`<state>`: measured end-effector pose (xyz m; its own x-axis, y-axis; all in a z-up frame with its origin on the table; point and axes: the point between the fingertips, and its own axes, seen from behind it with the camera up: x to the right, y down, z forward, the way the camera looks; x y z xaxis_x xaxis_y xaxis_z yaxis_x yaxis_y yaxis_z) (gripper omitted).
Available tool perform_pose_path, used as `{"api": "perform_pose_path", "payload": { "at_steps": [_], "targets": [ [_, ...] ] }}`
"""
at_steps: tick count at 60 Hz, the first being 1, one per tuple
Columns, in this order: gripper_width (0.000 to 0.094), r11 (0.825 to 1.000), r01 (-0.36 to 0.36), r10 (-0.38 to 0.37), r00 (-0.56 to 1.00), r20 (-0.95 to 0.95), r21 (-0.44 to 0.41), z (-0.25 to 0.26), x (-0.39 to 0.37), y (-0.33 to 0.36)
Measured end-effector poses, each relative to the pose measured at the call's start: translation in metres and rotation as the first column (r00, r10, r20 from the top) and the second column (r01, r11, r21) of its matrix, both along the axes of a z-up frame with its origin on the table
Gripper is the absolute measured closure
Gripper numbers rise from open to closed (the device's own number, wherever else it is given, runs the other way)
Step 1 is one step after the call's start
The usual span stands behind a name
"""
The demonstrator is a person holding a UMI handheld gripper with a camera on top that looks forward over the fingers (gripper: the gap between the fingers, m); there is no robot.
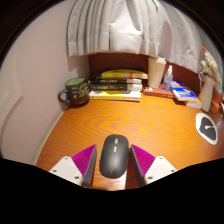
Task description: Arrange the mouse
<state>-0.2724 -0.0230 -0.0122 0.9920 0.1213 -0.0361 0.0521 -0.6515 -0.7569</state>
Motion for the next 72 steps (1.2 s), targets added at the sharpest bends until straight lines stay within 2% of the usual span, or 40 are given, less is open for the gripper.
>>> {"api": "perform_pose_path", "payload": {
  "at_steps": [2, 5, 11, 20, 21, 30, 36, 44, 50, 56, 61, 66, 72],
  "targets": [
    [0.0425, 1.000, 0.009, -0.009, 0.999, 0.031, -0.003, -0.001, 0.003, 0.005],
    [0.0471, 1.000, -0.007, 0.007, 1.000, 0.026, -0.014, -0.002, 0.000, 0.008],
    [0.0528, 0.999, 0.029, -0.030, 0.999, -0.020, -0.045, -0.002, 0.002, 0.007],
    [0.0553, 0.997, 0.013, -0.012, 1.000, 0.005, -0.071, -0.004, 0.002, 0.006],
    [0.0579, 0.997, 0.008, -0.008, 1.000, 0.008, -0.072, -0.004, 0.002, 0.006],
    [0.0588, 0.993, -0.077, 0.080, 0.996, 0.032, -0.085, -0.001, 0.002, 0.002],
    [0.0587, 0.996, -0.075, 0.076, 0.997, 0.030, -0.040, 0.036, 0.033, 0.001],
    [0.0588, 0.995, -0.030, 0.035, 0.998, -0.052, 0.100, 0.131, 0.095, 0.012],
    [0.0588, 0.982, 0.025, -0.017, 0.999, -0.041, 0.187, 0.197, 0.167, 0.021],
    [0.0589, 0.966, 0.067, -0.059, 0.997, -0.041, 0.251, 0.241, 0.238, 0.030],
    [0.0590, 0.953, 0.112, -0.110, 0.994, -0.022, 0.281, 0.254, 0.300, 0.037],
    [0.0591, 0.951, 0.149, -0.161, 0.987, 0.024, 0.273, 0.251, 0.361, 0.045],
    [0.0591, 0.953, 0.189, -0.210, 0.975, 0.066, 0.237, 0.221, 0.420, 0.053]
  ]
}}
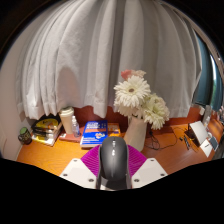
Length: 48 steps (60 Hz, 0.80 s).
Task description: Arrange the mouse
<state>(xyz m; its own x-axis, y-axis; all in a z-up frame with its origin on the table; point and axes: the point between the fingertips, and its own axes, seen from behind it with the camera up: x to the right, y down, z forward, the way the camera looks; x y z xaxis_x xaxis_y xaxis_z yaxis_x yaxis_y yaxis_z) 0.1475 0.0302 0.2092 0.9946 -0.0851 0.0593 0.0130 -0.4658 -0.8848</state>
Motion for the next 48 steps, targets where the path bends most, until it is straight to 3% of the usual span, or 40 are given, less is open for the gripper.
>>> {"api": "perform_pose_path", "payload": {
  "at_steps": [15, 27, 32, 35, 48],
  "targets": [
    [0.0591, 0.982, 0.051, -0.047, 0.999, 0.026, -0.183, -0.130, 0.068, 0.013],
    [0.0591, 0.966, -0.003, -0.007, 0.999, -0.042, -0.257, -0.200, 0.062, 0.020],
    [0.0559, 0.949, -0.011, 0.006, 1.000, -0.015, -0.316, -0.219, 0.062, 0.013],
    [0.0544, 0.962, -0.002, -0.007, 0.999, -0.031, -0.274, -0.218, 0.060, 0.017],
    [0.0420, 0.963, -0.014, -0.005, 0.998, -0.069, -0.269, -0.219, 0.062, 0.018]
  ]
}}
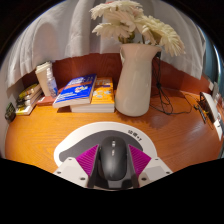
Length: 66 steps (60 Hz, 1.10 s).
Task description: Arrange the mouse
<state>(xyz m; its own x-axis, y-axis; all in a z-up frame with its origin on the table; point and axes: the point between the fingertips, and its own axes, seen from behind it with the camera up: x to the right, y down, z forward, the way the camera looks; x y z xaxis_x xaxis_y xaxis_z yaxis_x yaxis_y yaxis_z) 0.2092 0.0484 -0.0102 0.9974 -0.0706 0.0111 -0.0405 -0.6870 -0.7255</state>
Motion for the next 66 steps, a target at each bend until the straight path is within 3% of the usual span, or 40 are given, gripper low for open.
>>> {"api": "perform_pose_path", "payload": {
  "at_steps": [5, 8, 22, 34, 48, 66],
  "targets": [
    [0.0182, 1.000, 0.011, -0.010, 0.999, 0.037, -0.020, 0.003, 0.008, -0.003],
    [0.0087, 1.000, 0.001, -0.001, 1.000, 0.031, -0.011, 0.012, 0.005, -0.004],
    [0.0091, 0.994, 0.000, -0.003, 1.000, 0.019, 0.113, 0.089, -0.031, -0.037],
    [0.0093, 0.970, -0.039, 0.038, 0.999, 0.008, 0.241, 0.141, -0.097, -0.103],
    [0.0090, 0.928, -0.106, 0.143, 0.987, -0.079, 0.358, 0.155, -0.186, -0.169],
    [0.0092, 0.943, -0.108, 0.129, 0.991, -0.047, 0.315, 0.119, -0.220, -0.203]
  ]
}}
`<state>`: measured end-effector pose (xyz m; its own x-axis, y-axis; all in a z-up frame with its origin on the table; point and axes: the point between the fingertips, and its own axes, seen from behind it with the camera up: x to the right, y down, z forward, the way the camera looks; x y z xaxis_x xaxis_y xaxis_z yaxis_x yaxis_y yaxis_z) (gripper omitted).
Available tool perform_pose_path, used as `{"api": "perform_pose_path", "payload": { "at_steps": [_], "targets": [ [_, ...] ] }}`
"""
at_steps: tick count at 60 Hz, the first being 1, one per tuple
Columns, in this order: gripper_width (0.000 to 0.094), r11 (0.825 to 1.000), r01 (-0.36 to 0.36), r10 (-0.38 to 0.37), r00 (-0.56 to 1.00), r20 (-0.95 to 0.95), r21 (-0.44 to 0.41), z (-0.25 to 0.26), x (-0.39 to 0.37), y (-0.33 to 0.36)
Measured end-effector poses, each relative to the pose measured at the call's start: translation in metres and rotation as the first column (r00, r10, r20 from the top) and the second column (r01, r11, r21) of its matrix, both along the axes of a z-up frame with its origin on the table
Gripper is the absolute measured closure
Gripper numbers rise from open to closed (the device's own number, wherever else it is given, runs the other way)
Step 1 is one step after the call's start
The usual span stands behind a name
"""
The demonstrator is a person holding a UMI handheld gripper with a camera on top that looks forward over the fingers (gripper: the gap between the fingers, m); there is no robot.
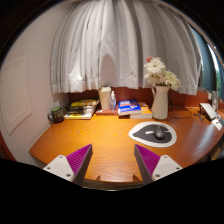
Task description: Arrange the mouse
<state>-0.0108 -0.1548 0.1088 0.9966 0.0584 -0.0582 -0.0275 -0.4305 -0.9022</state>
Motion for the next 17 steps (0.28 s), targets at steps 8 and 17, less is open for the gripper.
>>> {"api": "perform_pose_path", "payload": {
  "at_steps": [8, 17],
  "targets": [
    [0.0089, 1.000, 0.015, -0.015, 1.000, 0.006, 0.013, 0.004, -0.003, -0.002],
    [0.0092, 0.999, 0.031, -0.030, 1.000, -0.008, 0.045, 0.018, -0.002, -0.001]
  ]
}}
